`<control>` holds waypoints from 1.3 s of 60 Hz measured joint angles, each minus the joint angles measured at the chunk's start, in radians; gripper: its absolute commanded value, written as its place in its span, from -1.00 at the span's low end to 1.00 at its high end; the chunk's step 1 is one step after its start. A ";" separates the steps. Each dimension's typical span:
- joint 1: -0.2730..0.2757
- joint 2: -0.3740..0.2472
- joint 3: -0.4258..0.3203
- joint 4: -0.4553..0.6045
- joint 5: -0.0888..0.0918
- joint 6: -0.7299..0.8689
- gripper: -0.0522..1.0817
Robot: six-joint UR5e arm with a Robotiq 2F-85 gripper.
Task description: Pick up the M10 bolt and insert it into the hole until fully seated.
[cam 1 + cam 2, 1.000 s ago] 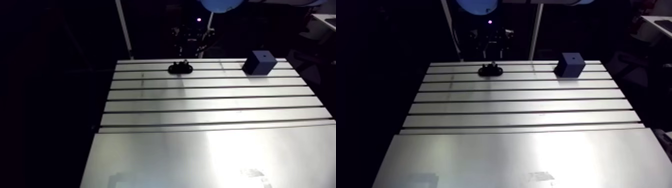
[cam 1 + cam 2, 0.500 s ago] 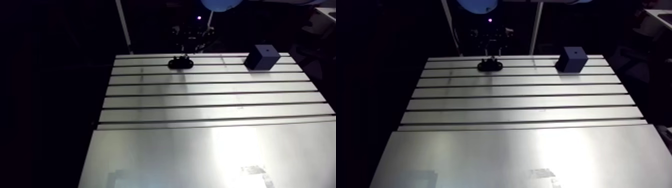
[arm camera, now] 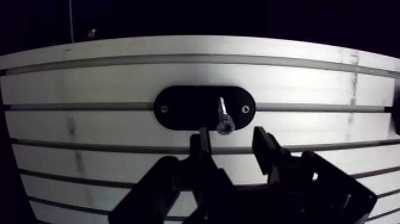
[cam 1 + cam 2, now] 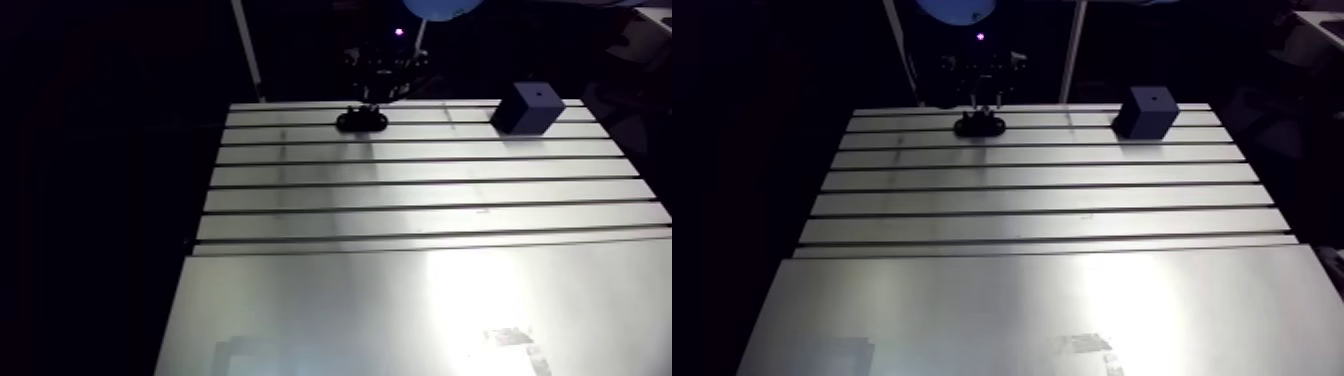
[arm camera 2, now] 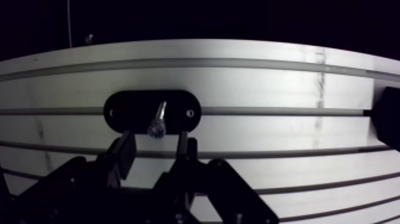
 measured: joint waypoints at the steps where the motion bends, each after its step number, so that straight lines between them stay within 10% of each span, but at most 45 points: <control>1: 0.000 0.000 0.000 0.000 0.000 0.000 -0.02; 78: 0.004 0.035 -0.017 -0.001 -0.001 -0.002 0.05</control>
